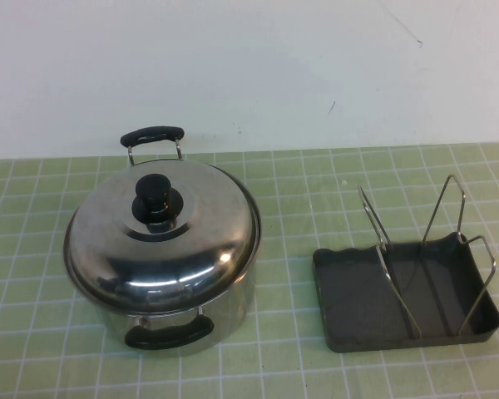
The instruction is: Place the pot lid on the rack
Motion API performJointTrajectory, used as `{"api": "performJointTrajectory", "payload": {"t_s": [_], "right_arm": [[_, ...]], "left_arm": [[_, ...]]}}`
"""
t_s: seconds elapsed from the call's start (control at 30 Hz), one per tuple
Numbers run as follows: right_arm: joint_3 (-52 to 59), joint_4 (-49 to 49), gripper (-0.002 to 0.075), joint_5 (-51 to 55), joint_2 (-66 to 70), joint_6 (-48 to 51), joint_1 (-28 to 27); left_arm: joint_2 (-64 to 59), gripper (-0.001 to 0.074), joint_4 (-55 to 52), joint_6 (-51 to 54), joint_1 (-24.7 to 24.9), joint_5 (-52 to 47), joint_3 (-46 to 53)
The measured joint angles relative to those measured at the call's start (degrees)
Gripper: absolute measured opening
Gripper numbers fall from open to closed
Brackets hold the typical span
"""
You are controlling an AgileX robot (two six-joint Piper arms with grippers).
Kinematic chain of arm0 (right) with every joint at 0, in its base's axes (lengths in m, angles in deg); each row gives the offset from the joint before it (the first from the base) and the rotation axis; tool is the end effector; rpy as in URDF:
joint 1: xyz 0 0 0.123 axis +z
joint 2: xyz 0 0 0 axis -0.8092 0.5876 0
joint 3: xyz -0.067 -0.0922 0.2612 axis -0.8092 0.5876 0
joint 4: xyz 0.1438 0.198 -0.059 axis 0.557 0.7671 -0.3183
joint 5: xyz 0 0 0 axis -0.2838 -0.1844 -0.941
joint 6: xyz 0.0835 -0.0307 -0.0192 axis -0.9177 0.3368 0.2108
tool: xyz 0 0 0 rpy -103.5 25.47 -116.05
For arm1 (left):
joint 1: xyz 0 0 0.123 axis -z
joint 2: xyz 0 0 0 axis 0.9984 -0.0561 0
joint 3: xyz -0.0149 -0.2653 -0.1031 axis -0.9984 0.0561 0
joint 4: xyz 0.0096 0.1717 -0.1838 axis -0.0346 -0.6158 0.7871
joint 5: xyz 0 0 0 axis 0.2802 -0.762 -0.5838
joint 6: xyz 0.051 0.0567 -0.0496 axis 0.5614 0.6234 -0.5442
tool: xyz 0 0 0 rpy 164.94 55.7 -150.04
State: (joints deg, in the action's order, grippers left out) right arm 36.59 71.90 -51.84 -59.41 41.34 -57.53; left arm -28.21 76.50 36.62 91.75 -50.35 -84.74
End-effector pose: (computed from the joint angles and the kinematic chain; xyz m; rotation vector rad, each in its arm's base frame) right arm 0.0529 -0.0091 0.1749 -0.0589 1.8353 -0.2253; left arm 0.0538 -0.0071 0.1809 0.0570 1.7798 -0.1177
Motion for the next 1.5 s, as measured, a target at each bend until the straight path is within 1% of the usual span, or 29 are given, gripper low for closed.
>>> {"api": "performJointTrajectory", "payload": {"t_s": [0.07,0.17,0.27,0.33,0.43,0.6,0.67,0.73,0.83,0.9,0.97,1.0,1.03,1.07,1.13,1.17,1.23,1.3,1.33,1.4,1.5], "right_arm": [[0.00,0.00,-0.0001,0.00,0.00,0.00,0.00],[0.00,0.00,-0.0001,0.00,0.00,0.00,0.00],[0.00,0.00,-0.0001,0.00,0.00,0.00,0.00],[0.00,0.00,-0.0001,0.00,0.00,0.00,0.00],[0.00,0.00,-0.0001,0.00,0.00,0.00,0.00],[0.00,0.00,-0.0001,0.00,0.00,0.00,0.00],[0.00,0.00,-0.0001,0.00,0.00,0.00,0.00],[0.00,0.00,-0.0001,0.00,0.00,0.00,0.00],[0.00,0.00,-0.0001,0.00,0.00,0.00,0.00],[0.00,0.00,-0.0001,0.00,0.00,0.00,0.00],[0.00,0.00,-0.0001,0.00,0.00,0.00,0.00],[0.00,0.00,-0.0001,0.00,0.00,0.00,0.00],[0.00,0.00,-0.0001,0.00,0.00,0.00,0.00],[0.00,0.00,-0.0001,0.00,0.00,0.00,0.00],[0.00,0.00,-0.0001,0.00,0.00,0.00,0.00],[0.00,0.00,-0.0001,0.00,0.00,0.00,0.00],[0.00,0.00,-0.0001,0.00,0.00,0.00,0.00],[0.00,0.00,-0.0001,0.00,0.00,0.00,0.00],[0.00,-0.10,-0.0001,0.00,0.00,0.00,0.00],[0.00,-0.10,-0.0001,0.00,0.00,0.00,0.00],[0.00,-0.10,-0.0001,0.00,0.00,0.00,0.00]], "left_arm": [[0.00,-0.0002,1.05,-0.35,0.00,0.00,0.00],[0.00,-0.0002,9.77,-4.86,0.00,2.14,0.00],[0.00,-0.0002,26.74,-12.34,0.00,7.58,0.00],[0.00,-0.0002,35.47,-14.09,0.00,10.88,0.00],[0.00,-0.0002,39.77,-13.48,0.00,15.09,0.00],[0.00,-0.0001,41.11,-11.34,0.00,17.66,0.00],[0.00,-0.0002,39.19,-6.67,0.00,15.48,-0.94],[-1.48,-0.0002,36.01,0.48,0.00,11.48,-4.94],[-7.52,-0.0002,29.16,7.48,0.00,10.30,-11.78],[-12.45,-0.0001,21.40,7.30,0.00,12.67,-14.72],[-17.91,0.0015,9.21,2.94,0.00,18.89,-15.97],[-20.58,0.0036,2.88,-0.35,0.00,22.91,-16.08],[-22.70,0.0060,-1.69,-3.80,0.00,25.94,-16.18],[-25.39,0.0100,-6.58,-7.32,0.00,29.18,-16.49],[-31.16,0.0210,-13.80,-13.59,0.12,34.90,-16.99],[-33.69,0.0261,-15.65,-15.31,0.39,37.56,-17.14],[-40.60,0.0388,-18.62,-17.75,1.66,42.56,-17.43],[-46.01,0.0487,-20.26,-18.71,3.50,45.77,-18.92],[-48.86,0.0519,-20.86,-18.98,4.57,47.15,-20.20],[-53.57,0.0554,-21.96,-19.40,6.58,49.12,-23.07],[-60.16,0.0574,-24.18,-19.43,9.31,51.58,-27.68]]}}
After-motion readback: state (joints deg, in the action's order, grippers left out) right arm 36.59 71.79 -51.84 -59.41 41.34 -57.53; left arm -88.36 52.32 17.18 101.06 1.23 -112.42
